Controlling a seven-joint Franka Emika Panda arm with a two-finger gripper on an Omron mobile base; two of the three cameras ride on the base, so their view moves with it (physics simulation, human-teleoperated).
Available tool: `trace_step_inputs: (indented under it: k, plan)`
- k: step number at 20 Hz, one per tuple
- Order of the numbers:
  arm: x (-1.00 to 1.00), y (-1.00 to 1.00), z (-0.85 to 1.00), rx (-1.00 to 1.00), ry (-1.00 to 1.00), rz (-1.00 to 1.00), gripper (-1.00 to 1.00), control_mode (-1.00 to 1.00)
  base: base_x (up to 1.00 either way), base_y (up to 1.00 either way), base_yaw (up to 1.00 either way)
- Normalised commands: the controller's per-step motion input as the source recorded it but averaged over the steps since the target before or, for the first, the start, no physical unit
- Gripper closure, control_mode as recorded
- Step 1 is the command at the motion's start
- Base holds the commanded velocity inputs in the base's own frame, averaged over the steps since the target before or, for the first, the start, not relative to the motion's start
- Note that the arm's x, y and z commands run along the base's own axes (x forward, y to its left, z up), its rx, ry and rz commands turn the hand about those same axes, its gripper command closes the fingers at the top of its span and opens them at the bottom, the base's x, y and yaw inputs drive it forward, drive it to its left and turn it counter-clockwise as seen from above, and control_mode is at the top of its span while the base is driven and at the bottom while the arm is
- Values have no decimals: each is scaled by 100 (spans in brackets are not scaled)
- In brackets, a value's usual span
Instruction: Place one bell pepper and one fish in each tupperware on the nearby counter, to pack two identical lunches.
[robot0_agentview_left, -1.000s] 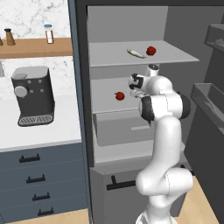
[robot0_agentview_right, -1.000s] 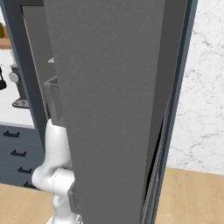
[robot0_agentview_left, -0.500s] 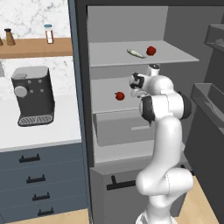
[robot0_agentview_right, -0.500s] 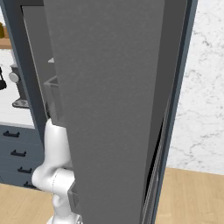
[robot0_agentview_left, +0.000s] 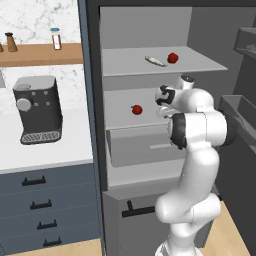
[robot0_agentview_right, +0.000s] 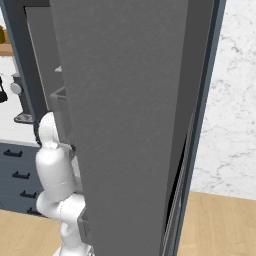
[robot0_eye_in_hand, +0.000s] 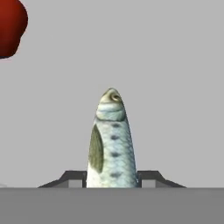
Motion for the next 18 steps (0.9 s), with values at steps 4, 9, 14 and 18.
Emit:
trace_step_inputs:
  k: [4, 9, 14, 18]
  plan:
    - [-98, 0, 70, 0, 0, 0, 100, -100, 0, 0, 0]
    - [-79, 1, 100, -3, 0, 0, 100, -100, 0, 0, 0]
    - [-87, 16, 100, -4, 1, 0, 100, -100, 0, 0, 0]
    - [-100, 33, 40, -4, 1, 0, 100, -100, 0, 0, 0]
